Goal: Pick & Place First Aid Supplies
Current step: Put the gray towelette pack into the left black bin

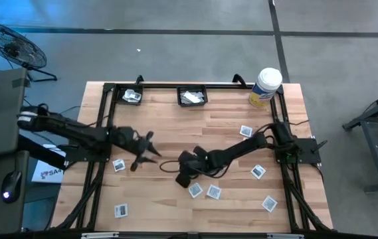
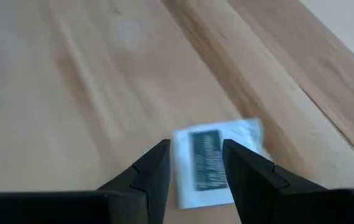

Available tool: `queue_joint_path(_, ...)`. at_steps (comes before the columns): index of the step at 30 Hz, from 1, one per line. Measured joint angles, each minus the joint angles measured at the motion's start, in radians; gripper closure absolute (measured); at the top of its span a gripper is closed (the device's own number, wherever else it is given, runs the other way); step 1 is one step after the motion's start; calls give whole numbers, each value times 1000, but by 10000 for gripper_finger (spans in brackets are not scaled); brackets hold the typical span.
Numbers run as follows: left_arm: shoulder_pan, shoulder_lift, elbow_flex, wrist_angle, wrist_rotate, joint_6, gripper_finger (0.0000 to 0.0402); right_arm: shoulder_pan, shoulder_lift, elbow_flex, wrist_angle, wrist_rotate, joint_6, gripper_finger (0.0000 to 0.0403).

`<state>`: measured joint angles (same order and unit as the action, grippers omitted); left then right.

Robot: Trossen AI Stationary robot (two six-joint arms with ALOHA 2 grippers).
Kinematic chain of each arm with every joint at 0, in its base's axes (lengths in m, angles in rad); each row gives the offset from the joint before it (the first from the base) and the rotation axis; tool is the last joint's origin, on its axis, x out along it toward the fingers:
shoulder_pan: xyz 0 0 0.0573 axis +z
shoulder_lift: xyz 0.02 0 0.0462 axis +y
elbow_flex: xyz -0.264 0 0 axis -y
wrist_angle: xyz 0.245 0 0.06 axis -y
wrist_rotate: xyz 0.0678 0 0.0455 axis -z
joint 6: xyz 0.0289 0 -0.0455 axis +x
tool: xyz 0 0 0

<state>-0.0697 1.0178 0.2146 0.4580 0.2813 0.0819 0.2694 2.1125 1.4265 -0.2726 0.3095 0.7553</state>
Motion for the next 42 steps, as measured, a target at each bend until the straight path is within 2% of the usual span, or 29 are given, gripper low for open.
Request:
queue_joint_path(5,-184,53,0,80,-169,72,260,67,-47,23,-38,36,-1,263)
queue_joint_path(8,-235,111,0,125,-307,61,260,113,-79,26,-70,65,27,263)
queue_joint_path(10,-249,166,1,185,-356,45,260,143,-90,26,-85,87,48,263)
queue_joint_path(14,-259,320,59,267,-362,42,260,194,-93,26,-86,113,57,263)
queue_joint_path(19,-259,536,197,272,-367,45,260,237,-93,26,-90,130,151,263)
queue_joint_path(25,-258,733,335,260,-380,51,260,280,-95,26,-91,154,164,263)
queue_joint_path(31,-257,830,402,241,-498,49,260,310,-95,26,-86,189,170,263)
queue_joint_path(37,-238,892,437,261,-482,34,260,314,-95,26,-77,212,172,263)
queue_joint_path(42,-199,923,446,261,-456,-54,261,313,-95,26,-69,216,172,263)
